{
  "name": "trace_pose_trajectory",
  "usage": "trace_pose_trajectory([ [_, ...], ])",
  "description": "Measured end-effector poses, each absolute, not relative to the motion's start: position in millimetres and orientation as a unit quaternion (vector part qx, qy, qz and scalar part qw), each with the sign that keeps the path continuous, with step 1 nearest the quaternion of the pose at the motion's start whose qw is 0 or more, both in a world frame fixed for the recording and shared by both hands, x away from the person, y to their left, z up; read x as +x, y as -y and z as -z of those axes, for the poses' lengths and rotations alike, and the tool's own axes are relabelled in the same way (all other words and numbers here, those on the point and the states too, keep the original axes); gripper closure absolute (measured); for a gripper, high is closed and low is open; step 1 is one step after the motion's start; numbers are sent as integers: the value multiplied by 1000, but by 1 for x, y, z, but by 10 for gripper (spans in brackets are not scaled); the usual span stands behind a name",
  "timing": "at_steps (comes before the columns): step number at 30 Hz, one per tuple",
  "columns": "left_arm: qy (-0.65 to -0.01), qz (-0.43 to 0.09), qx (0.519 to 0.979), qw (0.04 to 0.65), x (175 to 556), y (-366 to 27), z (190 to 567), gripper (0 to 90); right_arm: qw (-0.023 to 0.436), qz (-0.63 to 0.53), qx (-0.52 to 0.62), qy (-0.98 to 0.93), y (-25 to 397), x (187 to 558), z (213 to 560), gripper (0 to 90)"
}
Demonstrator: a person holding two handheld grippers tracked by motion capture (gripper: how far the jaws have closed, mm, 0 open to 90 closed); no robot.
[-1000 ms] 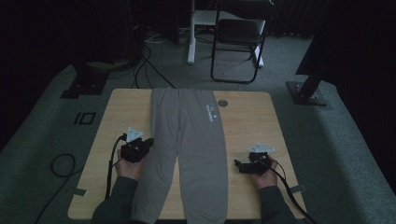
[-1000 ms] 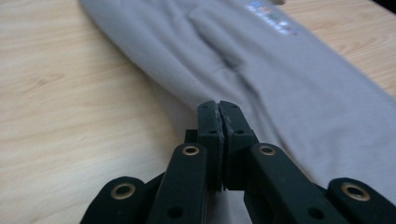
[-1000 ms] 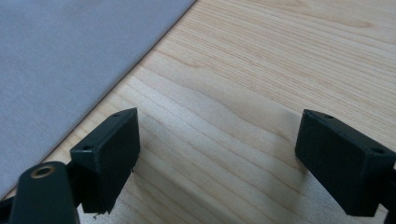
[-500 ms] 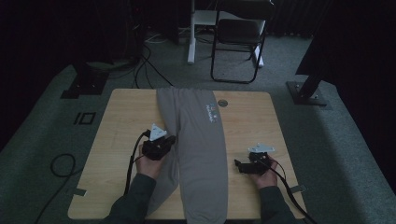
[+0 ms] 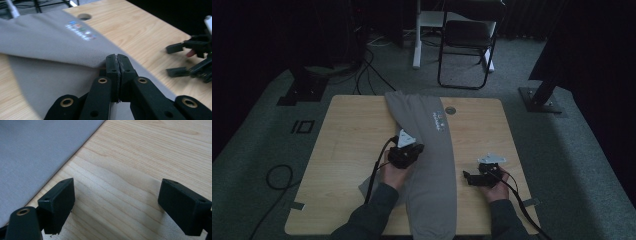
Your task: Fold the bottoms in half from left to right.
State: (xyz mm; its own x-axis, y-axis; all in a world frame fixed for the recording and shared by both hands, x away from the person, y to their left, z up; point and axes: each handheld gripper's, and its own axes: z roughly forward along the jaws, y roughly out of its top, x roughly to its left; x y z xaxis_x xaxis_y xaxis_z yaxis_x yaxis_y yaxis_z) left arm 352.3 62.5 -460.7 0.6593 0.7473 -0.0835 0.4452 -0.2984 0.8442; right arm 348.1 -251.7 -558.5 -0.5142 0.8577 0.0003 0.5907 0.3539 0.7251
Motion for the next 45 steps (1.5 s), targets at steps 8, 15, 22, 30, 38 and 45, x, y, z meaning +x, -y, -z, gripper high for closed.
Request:
trace_pose_trajectory([
  [8, -330, -141, 811, 462, 352, -4, 463, 887, 194, -343, 453, -800, 252, 348, 558, 141],
  [15, -324, -117, 819, 460, 352, -2, 474, 687, 196, -344, 452, -799, 252, 348, 559, 141],
  [22, -367, -142, 806, 443, 354, -54, 477, 649, 200, -347, 459, -793, 252, 347, 558, 234],
  [30, -397, -164, 816, 387, 353, -94, 508, 641, 158, -406, 481, -761, 255, 349, 551, 421],
  [38, -452, -168, 798, 361, 348, -137, 530, 608, 184, -401, 447, -778, 239, 349, 532, 465],
  [45, -465, -183, 792, 351, 344, -152, 533, 533, 200, -385, 416, -799, 202, 356, 530, 480],
])
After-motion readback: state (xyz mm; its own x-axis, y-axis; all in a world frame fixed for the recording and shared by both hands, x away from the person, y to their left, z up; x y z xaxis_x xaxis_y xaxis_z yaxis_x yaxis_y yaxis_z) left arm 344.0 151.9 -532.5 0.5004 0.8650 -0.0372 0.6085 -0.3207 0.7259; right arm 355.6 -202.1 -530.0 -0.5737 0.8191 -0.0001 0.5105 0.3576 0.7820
